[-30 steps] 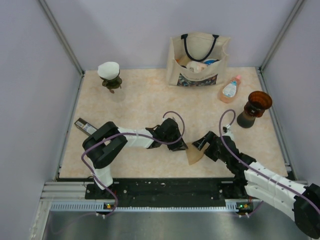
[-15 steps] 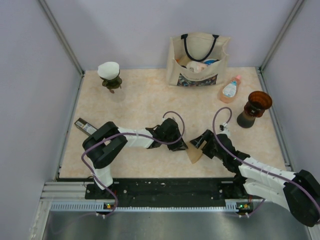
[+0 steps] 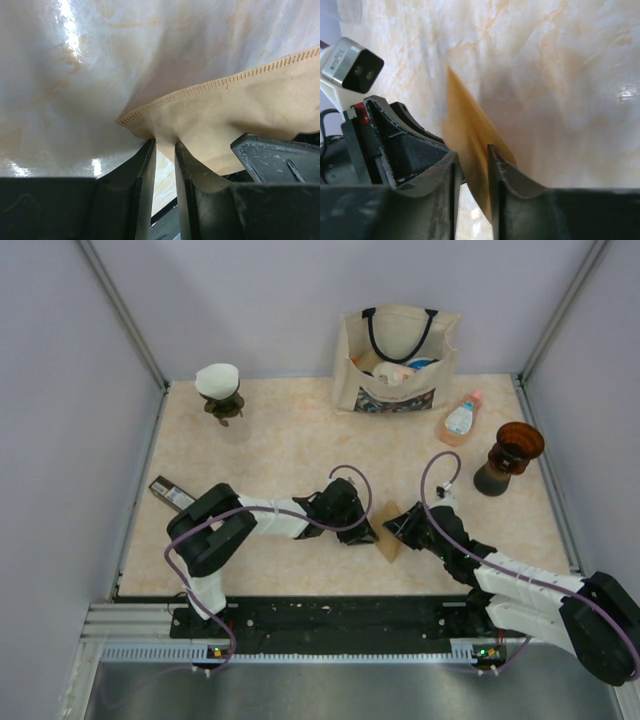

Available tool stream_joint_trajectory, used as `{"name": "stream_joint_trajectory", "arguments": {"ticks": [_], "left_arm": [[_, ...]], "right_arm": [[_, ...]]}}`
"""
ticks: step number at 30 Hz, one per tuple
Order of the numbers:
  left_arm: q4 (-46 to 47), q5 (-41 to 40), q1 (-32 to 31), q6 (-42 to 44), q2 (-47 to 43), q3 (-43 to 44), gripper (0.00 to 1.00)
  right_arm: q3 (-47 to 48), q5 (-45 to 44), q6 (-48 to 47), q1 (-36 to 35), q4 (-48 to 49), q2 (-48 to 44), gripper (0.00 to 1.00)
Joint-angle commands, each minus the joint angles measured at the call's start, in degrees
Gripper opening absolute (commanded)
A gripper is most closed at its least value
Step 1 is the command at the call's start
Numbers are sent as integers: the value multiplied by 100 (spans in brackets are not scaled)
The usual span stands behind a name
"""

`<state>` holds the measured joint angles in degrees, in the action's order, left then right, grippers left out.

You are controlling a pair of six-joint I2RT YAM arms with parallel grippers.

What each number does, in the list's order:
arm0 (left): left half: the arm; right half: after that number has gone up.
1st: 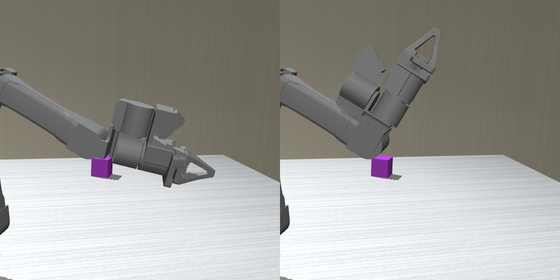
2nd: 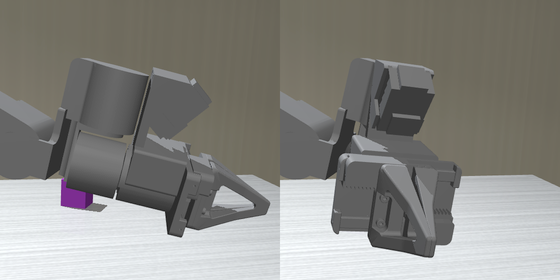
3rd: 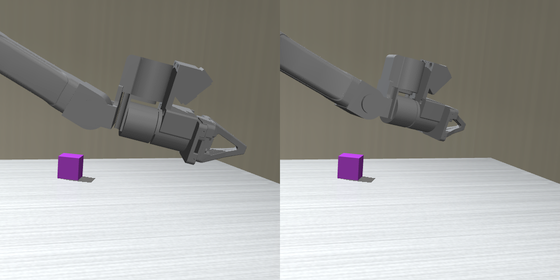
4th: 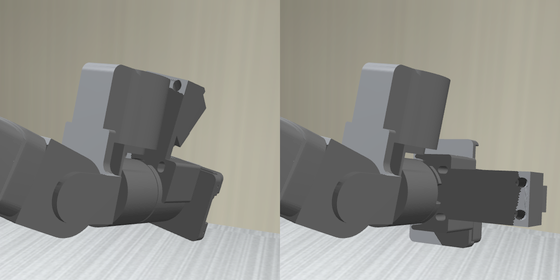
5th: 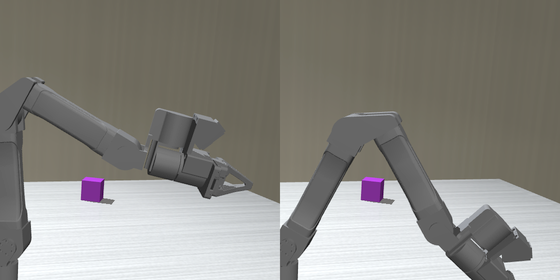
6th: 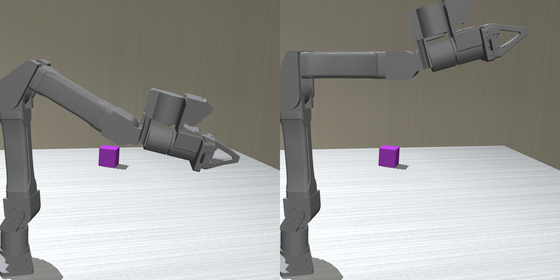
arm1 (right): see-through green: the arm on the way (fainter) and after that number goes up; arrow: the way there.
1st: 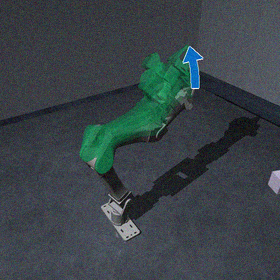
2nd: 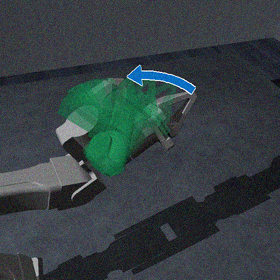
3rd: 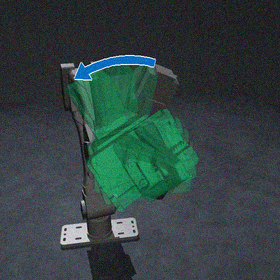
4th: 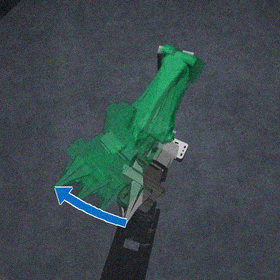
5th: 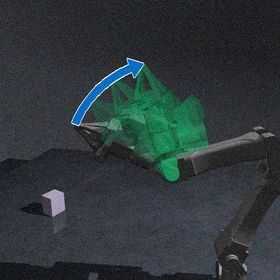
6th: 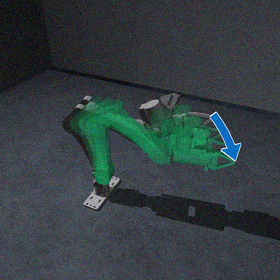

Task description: Place the coffee filter in the dripper

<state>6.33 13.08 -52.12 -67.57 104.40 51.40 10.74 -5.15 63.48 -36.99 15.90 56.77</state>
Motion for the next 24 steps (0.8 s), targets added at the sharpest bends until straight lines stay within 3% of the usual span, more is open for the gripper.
{"name": "stream_joint_trajectory", "arguments": {"ticks": [1, 3, 5, 6, 10, 15, 16, 20, 24], "left_arm": [[-53, -25, -53, 165, -165, -226, 29], [-140, -25, -27, 322, -541, -314, 32], [-394, -235, -9, 542, -1068, -419, 46], [-613, -392, 8, 648, -1375, -455, 51], [-2070, -1428, 44, 1385, -2974, -412, 96], [-3628, -2626, 210, 2046, -4803, 106, 99], [-3743, -2609, 272, 2142, -5102, 160, 99], [-3727, -2128, 386, 2266, -5763, 309, 99], [-3954, -1398, 395, 2441, -5484, 757, 99]], "right_arm": [[217, -118, -493, 34, -165, -149, 20], [489, -92, -1238, 34, -507, -254, 12], [831, -48, -2116, 34, -894, -359, 0], [1024, 48, -2695, 34, -1009, -386, 0], [1816, 1300, -5076, 34, -1571, -457, 0], [2485, 3491, -8549, 8, -2599, -641, 0], [2538, 3790, -9390, -18, -2775, -693, 0], [3168, 4626, -11151, -273, -3652, -432, 0], [4153, 4374, -12884, -949, -5322, 298, 0]]}}
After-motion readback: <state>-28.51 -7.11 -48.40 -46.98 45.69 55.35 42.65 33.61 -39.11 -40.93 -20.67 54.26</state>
